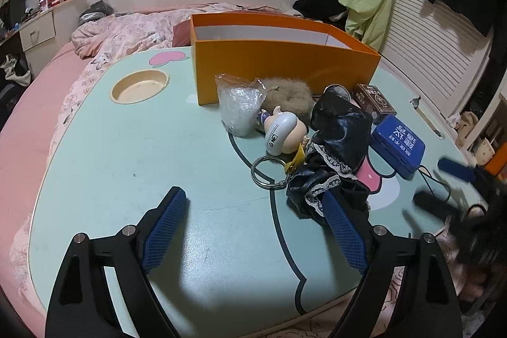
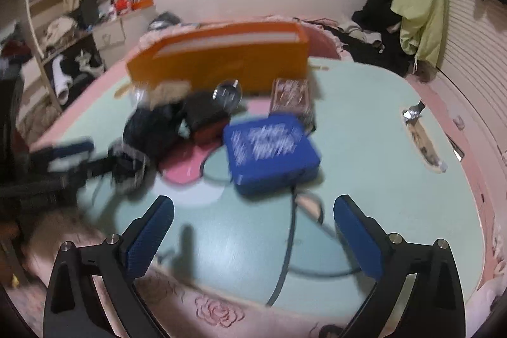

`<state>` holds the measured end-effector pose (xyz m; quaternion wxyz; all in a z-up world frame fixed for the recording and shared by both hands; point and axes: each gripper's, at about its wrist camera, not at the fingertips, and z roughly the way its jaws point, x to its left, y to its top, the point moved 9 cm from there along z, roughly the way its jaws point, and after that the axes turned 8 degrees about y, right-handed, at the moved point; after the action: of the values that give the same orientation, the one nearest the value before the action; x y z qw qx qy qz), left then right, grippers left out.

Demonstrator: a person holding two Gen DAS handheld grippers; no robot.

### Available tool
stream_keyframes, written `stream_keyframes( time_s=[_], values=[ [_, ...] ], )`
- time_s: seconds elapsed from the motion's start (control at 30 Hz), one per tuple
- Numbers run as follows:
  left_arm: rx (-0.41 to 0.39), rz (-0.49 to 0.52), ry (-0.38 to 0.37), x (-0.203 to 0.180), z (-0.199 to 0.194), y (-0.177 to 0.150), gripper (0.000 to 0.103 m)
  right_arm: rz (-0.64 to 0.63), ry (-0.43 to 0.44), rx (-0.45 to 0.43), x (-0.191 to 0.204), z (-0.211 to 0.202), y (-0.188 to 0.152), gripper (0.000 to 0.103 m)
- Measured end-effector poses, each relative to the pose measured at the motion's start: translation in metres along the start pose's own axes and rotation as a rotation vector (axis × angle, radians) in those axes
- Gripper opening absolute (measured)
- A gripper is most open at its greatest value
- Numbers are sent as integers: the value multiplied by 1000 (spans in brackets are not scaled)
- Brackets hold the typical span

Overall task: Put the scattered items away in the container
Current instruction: 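Grasp blue tin with right tool while left tool grasps black lace cloth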

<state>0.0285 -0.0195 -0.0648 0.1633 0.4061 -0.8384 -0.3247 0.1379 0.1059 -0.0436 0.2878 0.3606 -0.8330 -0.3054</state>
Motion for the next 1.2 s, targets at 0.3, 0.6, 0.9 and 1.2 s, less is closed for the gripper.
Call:
stream_keyframes(
  time_s=[0.3, 0.6, 0.9, 1.2],
  values=[
    [-2, -1, -3, 0, 0, 0, 88, -48, -68, 69, -13, 29, 35, 98],
    [-3, -3, -4, 0, 0, 0, 88, -68, -11, 98, -7, 43, 18, 66],
    [-118, -20, -76, -5, -27, 11, 88, -17, 36, -49, -3, 14, 4, 66],
    [-13, 132, -152, -62, -16, 18, 84, 25, 32, -67, -10, 7, 7, 66]
  ],
)
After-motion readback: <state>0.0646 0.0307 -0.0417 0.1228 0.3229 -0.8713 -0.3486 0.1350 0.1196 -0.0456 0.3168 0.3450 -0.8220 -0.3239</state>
